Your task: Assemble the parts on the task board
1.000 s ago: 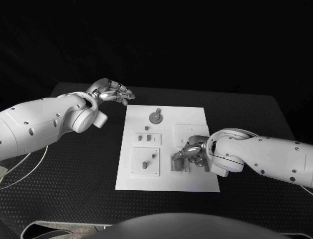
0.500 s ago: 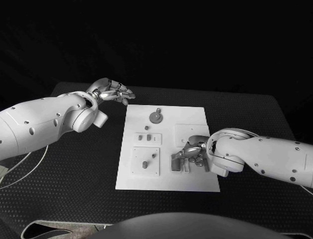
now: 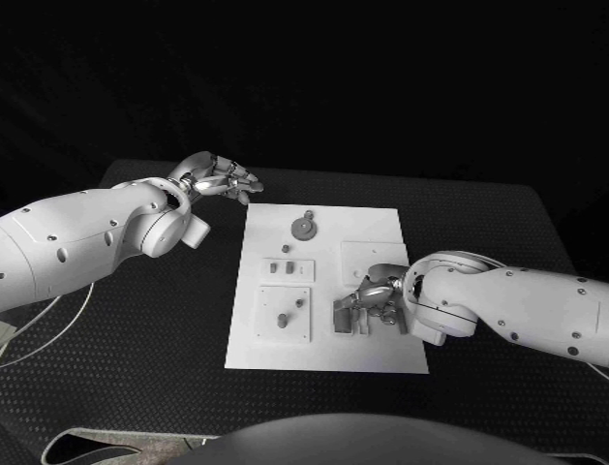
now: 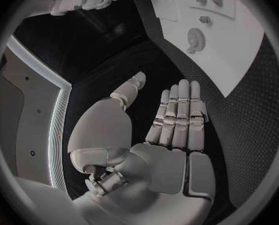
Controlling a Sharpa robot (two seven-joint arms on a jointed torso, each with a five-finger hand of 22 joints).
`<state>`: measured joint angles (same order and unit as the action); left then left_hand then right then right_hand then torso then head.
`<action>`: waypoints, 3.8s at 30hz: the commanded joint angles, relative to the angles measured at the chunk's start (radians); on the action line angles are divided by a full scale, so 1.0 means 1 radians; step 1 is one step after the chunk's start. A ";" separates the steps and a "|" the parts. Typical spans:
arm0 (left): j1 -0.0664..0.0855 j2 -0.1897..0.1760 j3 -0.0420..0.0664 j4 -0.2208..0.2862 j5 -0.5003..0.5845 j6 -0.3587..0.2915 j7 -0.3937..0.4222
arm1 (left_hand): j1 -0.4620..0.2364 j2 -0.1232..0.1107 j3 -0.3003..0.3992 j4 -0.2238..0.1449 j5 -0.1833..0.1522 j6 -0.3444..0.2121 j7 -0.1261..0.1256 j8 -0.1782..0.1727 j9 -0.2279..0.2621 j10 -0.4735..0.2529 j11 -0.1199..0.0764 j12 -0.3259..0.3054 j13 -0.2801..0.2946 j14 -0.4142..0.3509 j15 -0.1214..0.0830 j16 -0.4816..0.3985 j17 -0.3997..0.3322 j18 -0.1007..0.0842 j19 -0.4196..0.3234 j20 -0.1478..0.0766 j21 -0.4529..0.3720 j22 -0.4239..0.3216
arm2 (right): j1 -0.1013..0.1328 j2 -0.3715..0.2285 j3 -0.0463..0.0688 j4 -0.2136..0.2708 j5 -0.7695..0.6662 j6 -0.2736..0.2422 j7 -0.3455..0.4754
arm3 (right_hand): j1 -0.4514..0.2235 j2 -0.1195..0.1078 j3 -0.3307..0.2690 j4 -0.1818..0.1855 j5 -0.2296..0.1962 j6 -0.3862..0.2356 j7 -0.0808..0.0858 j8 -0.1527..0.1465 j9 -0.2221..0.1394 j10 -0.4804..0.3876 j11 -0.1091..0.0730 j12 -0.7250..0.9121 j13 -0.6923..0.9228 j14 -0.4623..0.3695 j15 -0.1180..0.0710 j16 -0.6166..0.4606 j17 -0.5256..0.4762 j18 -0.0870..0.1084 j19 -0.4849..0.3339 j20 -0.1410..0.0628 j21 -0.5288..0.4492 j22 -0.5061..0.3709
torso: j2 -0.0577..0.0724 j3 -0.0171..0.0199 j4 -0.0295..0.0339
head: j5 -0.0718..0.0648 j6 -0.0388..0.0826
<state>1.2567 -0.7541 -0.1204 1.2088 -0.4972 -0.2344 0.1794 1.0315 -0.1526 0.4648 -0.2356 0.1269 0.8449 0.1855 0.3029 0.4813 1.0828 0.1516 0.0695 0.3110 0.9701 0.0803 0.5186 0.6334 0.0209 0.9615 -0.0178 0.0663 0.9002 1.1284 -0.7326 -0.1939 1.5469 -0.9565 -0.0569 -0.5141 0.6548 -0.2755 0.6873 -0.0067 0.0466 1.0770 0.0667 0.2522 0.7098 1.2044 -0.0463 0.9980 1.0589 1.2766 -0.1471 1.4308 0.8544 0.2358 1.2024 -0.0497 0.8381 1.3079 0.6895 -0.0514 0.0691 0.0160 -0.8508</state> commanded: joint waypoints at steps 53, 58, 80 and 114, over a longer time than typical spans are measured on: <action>0.002 -0.004 0.000 0.003 -0.003 0.007 0.003 | -0.009 0.000 0.000 0.010 -0.005 0.004 -0.005 0.007 -0.002 0.000 -0.004 0.002 -0.001 0.002 0.003 -0.013 0.006 -0.006 -0.008 0.001 0.005 -0.002 | 0.032 -0.169 0.017 0.034 -0.229 0.266 -0.080 | 0.036 0.100 -0.063 -0.052 0.001 0.008 -0.006 -0.006 0.014 0.013 -0.005 0.012 0.009 0.009 -0.008 0.011 0.010 0.026 0.004 -0.004 0.011 0.019 | 0.000 0.0008 -0.0021 | -0.031 0.016; 0.002 -0.005 0.000 0.003 -0.003 0.008 0.003 | -0.009 0.000 0.000 0.010 -0.005 0.004 -0.005 0.007 -0.002 0.000 -0.004 0.002 -0.001 0.002 0.003 -0.013 0.006 -0.006 -0.008 0.001 0.005 -0.002 | 0.019 -0.150 0.017 0.025 -0.227 0.268 -0.078 | 0.038 0.103 -0.062 -0.054 0.001 0.008 -0.006 -0.007 0.013 0.013 -0.005 0.011 0.009 0.009 -0.008 0.011 0.010 0.026 0.003 -0.004 0.012 0.019 | 0.001 0.0008 -0.0020 | -0.029 0.013; 0.002 -0.011 0.000 0.006 -0.003 0.011 0.002 | -0.009 0.002 0.000 0.011 -0.005 0.005 -0.006 0.008 -0.002 0.000 -0.004 0.002 0.000 0.002 0.003 -0.014 0.007 -0.006 -0.008 0.001 0.005 -0.002 | -0.034 -0.090 0.013 -0.036 -0.358 0.227 -0.073 | 0.056 0.212 -0.078 -0.174 0.001 0.010 -0.004 -0.015 0.014 0.013 -0.003 0.009 0.010 0.007 -0.006 0.010 0.008 0.026 -0.005 0.001 0.017 0.018 | 0.000 0.0008 -0.0033 | -0.024 0.011; 0.002 -0.014 0.000 0.009 -0.012 0.012 -0.014 | -0.008 0.006 0.001 0.013 -0.005 0.003 -0.005 0.007 -0.002 0.002 -0.005 0.002 0.000 0.004 0.002 -0.016 0.010 -0.005 -0.008 0.001 0.006 -0.001 | -0.041 -0.087 0.010 -0.018 -0.332 0.184 -0.051 | 0.368 0.264 -0.006 -0.288 0.001 -0.057 0.027 -0.063 -0.006 0.005 0.028 0.014 0.014 0.000 0.023 0.007 0.006 0.024 -0.021 0.008 0.022 0.019 | 0.000 0.0003 -0.0029 | -0.027 0.012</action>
<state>1.2567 -0.7700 -0.1207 1.2156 -0.5012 -0.2328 0.1649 1.0315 -0.1526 0.4663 -0.2286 0.1269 0.8484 0.1820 0.3069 0.4799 1.0828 0.1516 0.0695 0.3111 0.9701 0.0803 0.5065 0.6421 0.0209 0.9615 -0.0178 0.0663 0.8996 1.1051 -0.8212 -0.1714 1.5365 -1.3266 0.1383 -0.5677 0.9277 -0.1075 0.6517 -0.2715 0.0447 1.1170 0.0339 0.2584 0.7037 1.2078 -0.0244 1.0059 1.0717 1.2765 -0.1312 1.4355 0.8598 0.2300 1.1789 -0.0480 0.8539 1.3074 0.6890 -0.0512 0.0660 -0.0100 -0.8405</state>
